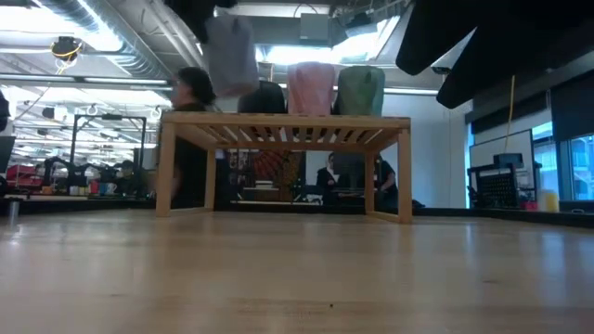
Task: Place coffee mugs
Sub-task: Put the blue mugs on the shelf
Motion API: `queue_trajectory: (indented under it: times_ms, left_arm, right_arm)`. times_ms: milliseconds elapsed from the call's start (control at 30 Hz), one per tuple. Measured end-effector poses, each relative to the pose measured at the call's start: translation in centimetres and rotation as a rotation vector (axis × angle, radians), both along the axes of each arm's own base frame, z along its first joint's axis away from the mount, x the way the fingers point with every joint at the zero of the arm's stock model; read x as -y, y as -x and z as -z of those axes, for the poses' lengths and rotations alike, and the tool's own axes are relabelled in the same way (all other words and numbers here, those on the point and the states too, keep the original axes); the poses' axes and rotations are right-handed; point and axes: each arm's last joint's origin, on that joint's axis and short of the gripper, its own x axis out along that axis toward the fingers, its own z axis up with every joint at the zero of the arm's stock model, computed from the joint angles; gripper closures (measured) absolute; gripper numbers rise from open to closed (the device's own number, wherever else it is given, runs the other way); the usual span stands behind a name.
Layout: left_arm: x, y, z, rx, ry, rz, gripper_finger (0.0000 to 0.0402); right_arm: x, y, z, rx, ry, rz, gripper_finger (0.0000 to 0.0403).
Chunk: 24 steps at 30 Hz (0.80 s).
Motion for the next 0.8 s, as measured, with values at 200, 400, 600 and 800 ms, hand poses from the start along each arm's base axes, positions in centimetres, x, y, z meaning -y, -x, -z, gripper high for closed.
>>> queue_trajectory:
  times_ms: [200,400,600,800]
  left_arm:
    - [-1.2,-1.5,1.3,-0.057,-0.035,0.007,0.0389]
    - [-2.6,-1.9,1.8,-0.08,-0.051,0.017,0.0389]
    - [-3.6,-2.1,1.8,-0.07,-0.073,0.049,0.0388]
    - [-4.4,-2.1,1.8,-0.049,-0.07,0.07,0.0388]
  right_arm:
    - [0.0,0.0,0.0,0.004,0.007,-0.001,0.0176]
    - [0.0,0.0,0.0,0.003,0.007,-0.001,0.0176]
    - [0.0,0.0,0.0,0.004,0.006,-0.001,0.0176]
    - [0.0,0.0,0.0,0.005,0.005,-0.001,0.0176]
